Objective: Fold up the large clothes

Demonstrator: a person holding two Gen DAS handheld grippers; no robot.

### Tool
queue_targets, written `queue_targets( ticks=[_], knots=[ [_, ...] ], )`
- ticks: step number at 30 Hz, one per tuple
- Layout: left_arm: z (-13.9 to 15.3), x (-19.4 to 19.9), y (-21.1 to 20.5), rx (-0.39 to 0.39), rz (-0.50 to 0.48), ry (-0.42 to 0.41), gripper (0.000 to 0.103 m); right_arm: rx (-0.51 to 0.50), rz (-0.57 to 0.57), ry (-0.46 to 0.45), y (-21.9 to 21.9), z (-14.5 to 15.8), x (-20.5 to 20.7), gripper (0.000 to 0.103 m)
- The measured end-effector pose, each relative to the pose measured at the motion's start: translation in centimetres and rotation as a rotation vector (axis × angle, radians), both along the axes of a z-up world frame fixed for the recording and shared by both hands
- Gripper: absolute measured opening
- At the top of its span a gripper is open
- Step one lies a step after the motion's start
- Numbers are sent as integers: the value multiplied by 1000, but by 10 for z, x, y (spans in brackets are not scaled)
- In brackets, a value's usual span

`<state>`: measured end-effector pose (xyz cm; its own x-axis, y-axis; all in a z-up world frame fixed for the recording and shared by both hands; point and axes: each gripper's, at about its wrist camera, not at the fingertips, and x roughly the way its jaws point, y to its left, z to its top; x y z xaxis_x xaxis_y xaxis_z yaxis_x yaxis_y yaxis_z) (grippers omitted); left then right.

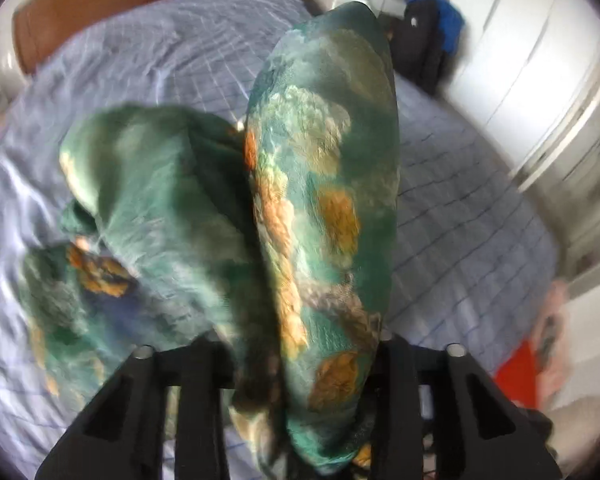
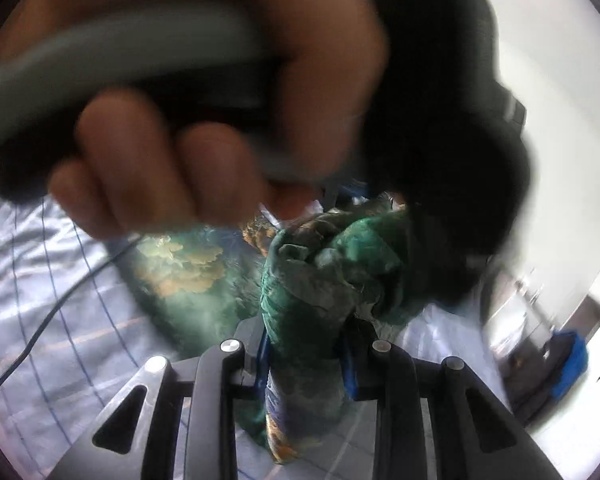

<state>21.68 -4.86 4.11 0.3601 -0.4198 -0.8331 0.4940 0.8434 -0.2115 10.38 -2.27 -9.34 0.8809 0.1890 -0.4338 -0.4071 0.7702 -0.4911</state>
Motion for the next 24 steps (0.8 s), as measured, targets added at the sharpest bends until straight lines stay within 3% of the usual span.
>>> queue_targets(
  ticks=[1, 2, 3, 6, 9, 13, 17, 19, 22, 24],
  knots=[
    [0, 5, 9, -12, 8, 5, 29, 31, 9, 31, -2, 4, 2, 46],
    [3, 8, 22, -30, 18, 3, 29, 86, 33, 63, -6, 10, 1, 52],
    [8, 13, 40, -58, 38, 3, 29, 191, 97, 122, -15, 21, -3, 64],
    [13, 23, 89, -146, 89, 11, 29, 431, 154, 230, -45, 43, -12, 67],
    [6, 32, 129, -188, 135, 20, 29, 562, 75, 247, -79, 52, -2, 67],
    [-25, 45, 175, -263, 218, 54, 30, 583, -19, 299, -88, 45, 47, 56],
    [-64, 46, 220, -283, 300, 89, 32, 572, -10, 442, -46, 17, 112, 41],
    [-94, 49, 241, -272, 365, 119, 37, 552, 15, 519, -20, -7, 137, 41],
    [-141, 58, 274, -361, 440, 188, 43, 464, 11, 643, 17, -53, 160, 42],
    [-161, 56, 282, -431, 477, 191, 47, 406, -4, 612, 28, -65, 164, 42]
  ],
)
